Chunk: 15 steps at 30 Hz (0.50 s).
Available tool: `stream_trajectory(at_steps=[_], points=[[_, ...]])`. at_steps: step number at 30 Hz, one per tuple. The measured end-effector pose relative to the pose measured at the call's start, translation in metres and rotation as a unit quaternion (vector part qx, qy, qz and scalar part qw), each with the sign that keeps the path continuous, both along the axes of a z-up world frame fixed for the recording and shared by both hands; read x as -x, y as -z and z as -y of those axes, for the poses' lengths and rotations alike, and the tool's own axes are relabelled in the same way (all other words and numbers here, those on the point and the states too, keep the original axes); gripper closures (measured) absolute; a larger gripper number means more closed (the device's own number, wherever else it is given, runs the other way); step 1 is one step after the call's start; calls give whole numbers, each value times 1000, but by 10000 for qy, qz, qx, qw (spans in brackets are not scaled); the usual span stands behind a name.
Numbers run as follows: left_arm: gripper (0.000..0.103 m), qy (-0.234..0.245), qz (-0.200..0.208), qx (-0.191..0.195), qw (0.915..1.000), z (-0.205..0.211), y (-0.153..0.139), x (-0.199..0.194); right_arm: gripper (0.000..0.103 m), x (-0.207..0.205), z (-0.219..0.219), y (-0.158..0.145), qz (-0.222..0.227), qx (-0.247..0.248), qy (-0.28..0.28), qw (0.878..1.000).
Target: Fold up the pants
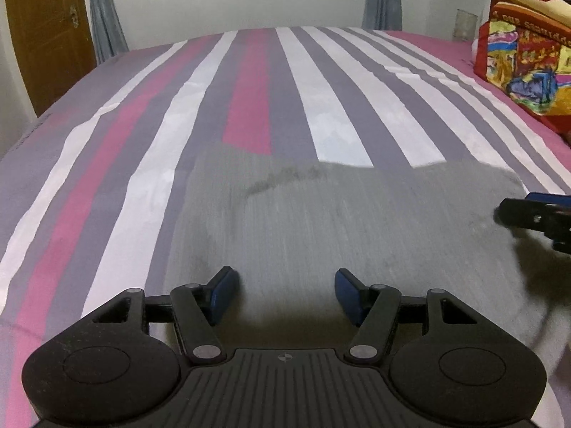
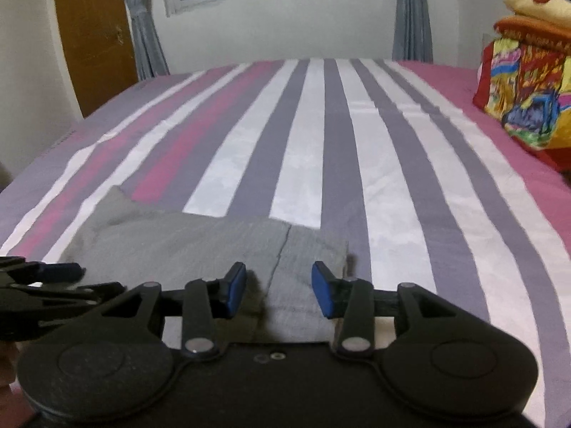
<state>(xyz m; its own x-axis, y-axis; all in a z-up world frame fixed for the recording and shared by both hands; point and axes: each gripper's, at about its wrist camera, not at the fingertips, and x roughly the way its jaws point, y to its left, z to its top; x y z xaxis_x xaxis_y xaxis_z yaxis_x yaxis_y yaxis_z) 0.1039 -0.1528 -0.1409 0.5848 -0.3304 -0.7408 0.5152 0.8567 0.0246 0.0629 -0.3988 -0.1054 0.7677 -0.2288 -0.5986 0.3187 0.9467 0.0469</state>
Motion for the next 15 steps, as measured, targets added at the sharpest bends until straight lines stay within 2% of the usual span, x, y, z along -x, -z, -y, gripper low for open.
stream_trajectory(at_steps=[3, 6, 9, 12, 15], points=[[41, 5, -43, 25, 10000, -7, -2, 13, 62, 19, -17, 3, 80, 252, -132, 9996], [41, 33, -35, 34, 10000, -15, -1, 25, 60, 30, -23, 15, -75, 367, -231, 9990], [41, 78, 53, 20, 10000, -22, 0, 43, 60, 37, -21, 18, -92, 338, -130, 9993], [41, 20, 67, 124, 9999, -32, -3, 57, 60, 51, -26, 6, 164, 176, -102, 9997], [41, -5, 128, 162, 9998, -37, -6, 67, 59, 60, -34, 13, 82, 378, -248, 9989]])
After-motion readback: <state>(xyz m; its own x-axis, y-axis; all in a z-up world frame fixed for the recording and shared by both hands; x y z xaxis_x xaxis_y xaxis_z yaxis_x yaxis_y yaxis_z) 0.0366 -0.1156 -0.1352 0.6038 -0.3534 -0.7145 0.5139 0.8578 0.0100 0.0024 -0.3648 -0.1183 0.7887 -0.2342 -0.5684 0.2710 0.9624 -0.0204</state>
